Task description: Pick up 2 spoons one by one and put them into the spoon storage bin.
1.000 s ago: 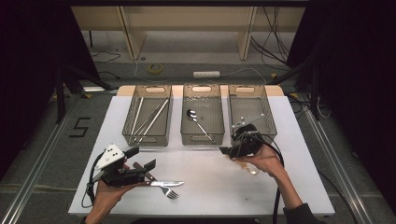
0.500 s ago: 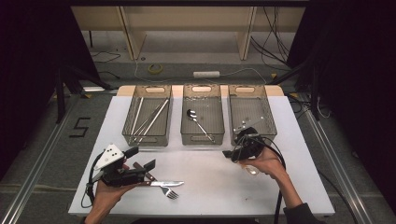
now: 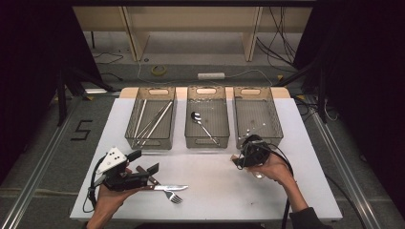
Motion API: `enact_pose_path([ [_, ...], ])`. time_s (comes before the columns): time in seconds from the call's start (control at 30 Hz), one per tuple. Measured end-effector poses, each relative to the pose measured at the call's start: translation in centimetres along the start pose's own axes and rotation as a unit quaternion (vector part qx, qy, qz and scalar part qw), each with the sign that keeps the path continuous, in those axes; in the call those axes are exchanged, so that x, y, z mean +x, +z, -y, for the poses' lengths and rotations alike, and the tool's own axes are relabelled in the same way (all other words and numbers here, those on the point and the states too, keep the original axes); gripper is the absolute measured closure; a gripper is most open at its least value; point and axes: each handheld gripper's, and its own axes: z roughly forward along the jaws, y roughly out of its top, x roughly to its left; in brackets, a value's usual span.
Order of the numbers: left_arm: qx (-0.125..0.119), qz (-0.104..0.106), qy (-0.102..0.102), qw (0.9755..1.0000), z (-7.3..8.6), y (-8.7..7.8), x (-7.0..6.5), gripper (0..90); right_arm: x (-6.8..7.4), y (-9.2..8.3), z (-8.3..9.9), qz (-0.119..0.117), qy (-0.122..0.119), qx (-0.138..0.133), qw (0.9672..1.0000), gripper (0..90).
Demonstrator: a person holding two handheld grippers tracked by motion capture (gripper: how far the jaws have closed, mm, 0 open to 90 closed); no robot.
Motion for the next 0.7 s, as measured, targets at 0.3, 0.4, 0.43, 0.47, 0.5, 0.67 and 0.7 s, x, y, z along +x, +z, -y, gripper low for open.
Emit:
enact_pose_path([
  [0.3, 0.001, 0.000, 0.000, 1.0000, 0.0, 0.0, 0.0, 17.0, -0.4, 0.6, 0.5, 0.005, -0.001, 0.022, 0.9998, 58.0],
  [0.4, 0.000, 0.000, 0.000, 1.0000, 0.0, 0.0, 0.0, 17.0, -0.4, 0.9, 0.6, 0.003, -0.005, 0.024, 0.9997, 61.4],
  [0.43, 0.001, 0.000, 0.000, 1.0000, 0.0, 0.0, 0.0, 17.0, -0.4, 1.0, 0.6, 0.001, -0.006, 0.026, 0.9996, 62.4],
  [0.47, 0.001, 0.000, 0.000, 1.0000, 0.0, 0.0, 0.0, 17.0, -0.4, 1.1, 0.7, 0.000, -0.007, 0.028, 0.9996, 63.6],
  [0.5, 0.001, 0.000, 0.000, 1.0000, 0.0, 0.0, 0.0, 17.0, -0.4, 1.2, 0.7, -0.001, -0.006, 0.031, 0.9995, 64.6],
  [0.67, 0.001, 0.000, 0.001, 1.0000, 0.0, 0.0, 0.0, 17.0, -0.4, 1.5, 0.9, -0.007, -0.013, 0.039, 0.9992, 69.6],
  [0.7, 0.001, 0.000, 0.000, 1.0000, 0.0, 0.0, 0.0, 17.1, -0.4, 1.6, 0.9, -0.004, -0.017, 0.040, 0.9991, 70.5],
])
